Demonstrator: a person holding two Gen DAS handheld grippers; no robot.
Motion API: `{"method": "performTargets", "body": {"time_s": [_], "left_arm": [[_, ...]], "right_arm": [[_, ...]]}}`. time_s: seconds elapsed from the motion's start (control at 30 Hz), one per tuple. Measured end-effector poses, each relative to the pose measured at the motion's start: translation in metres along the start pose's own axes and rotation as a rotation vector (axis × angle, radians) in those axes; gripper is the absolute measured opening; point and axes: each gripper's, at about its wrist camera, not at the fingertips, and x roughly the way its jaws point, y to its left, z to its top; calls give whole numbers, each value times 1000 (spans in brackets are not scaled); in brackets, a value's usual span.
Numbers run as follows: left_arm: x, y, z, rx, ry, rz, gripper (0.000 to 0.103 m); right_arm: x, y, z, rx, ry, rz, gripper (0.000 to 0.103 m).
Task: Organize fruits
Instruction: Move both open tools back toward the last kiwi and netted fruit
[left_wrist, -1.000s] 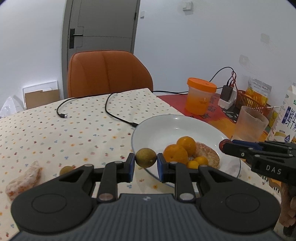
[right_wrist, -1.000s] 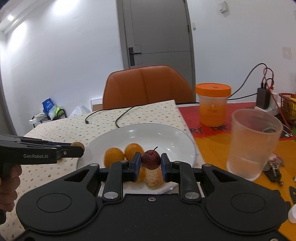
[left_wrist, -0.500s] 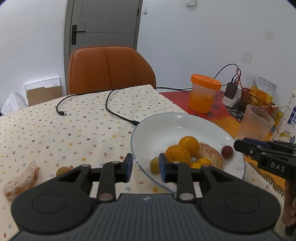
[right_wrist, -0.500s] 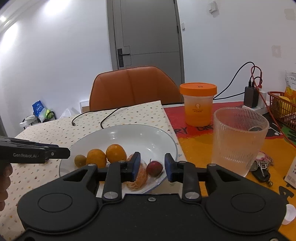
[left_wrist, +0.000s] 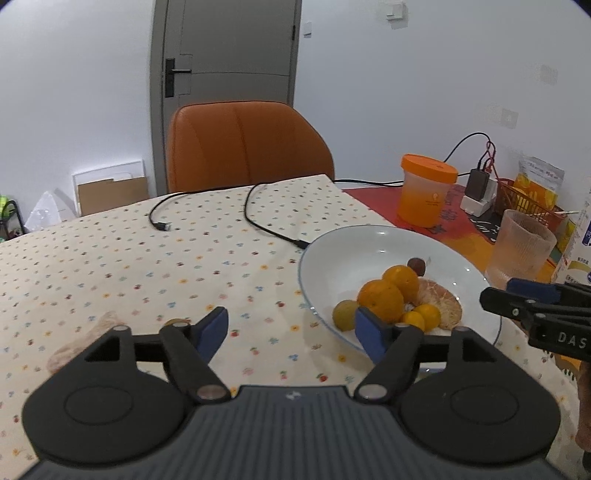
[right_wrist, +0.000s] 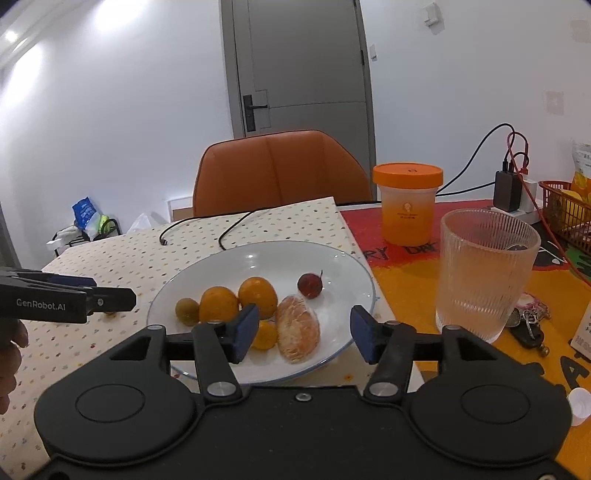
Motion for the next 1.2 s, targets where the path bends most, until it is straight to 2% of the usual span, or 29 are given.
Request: {"method": "performTargets", "body": {"time_s": [0.4,1.2], "left_arm": [[-23,24,-10,-28,-12,78,78],[-61,91,-27,-142,-30,220,78]], "right_arm": [[-3,24,2,-15,1,39,73],[13,94,8,-97,7,193,73]]}}
